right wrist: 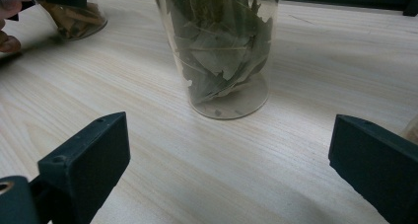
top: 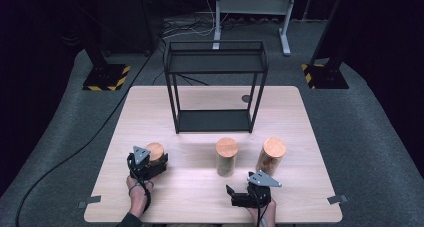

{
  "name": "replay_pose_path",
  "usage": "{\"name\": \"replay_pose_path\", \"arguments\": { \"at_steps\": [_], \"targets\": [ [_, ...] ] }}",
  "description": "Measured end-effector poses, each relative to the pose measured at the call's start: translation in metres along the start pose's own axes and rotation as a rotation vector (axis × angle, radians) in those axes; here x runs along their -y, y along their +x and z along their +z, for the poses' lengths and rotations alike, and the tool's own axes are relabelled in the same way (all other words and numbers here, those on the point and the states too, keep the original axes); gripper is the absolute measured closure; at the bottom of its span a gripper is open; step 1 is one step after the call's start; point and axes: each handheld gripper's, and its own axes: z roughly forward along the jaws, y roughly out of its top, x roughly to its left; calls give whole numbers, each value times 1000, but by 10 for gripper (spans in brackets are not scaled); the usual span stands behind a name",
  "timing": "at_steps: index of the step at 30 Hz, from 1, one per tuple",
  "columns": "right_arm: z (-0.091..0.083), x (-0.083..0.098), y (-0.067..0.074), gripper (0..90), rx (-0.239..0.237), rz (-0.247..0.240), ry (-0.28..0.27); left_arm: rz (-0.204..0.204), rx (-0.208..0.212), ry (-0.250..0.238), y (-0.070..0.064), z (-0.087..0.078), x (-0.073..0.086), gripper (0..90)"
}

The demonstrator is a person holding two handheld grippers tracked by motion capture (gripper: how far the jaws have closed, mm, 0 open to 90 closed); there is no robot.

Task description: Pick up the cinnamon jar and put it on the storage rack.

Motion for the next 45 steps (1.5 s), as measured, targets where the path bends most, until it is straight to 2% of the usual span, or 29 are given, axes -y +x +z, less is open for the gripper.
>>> {"name": "replay_pose_path", "arguments": {
  "at_steps": [2, 6, 14, 27, 33, 45],
  "targets": [
    [0, 0, 0, 15, -3, 0, 1, -1, 6, -3, -2, -1, 0, 249],
    [0, 0, 0, 15, -5, 0, -1, 29, 11, -13, -7, -3, -4, 249],
    [0, 0, -1, 15, -11, 0, -1, 42, 22, -13, -8, -3, -10, 249],
    [0, 0, -1, 16, -14, 1, 2, 64, 55, -17, -19, 1, -21, 250],
    [0, 0, -1, 16, -13, -1, -1, 90, 73, -17, -27, 4, -25, 250],
    [0, 0, -1, 17, -20, 0, 2, 119, 83, -21, -33, 9, -34, 251]
  ]
}}
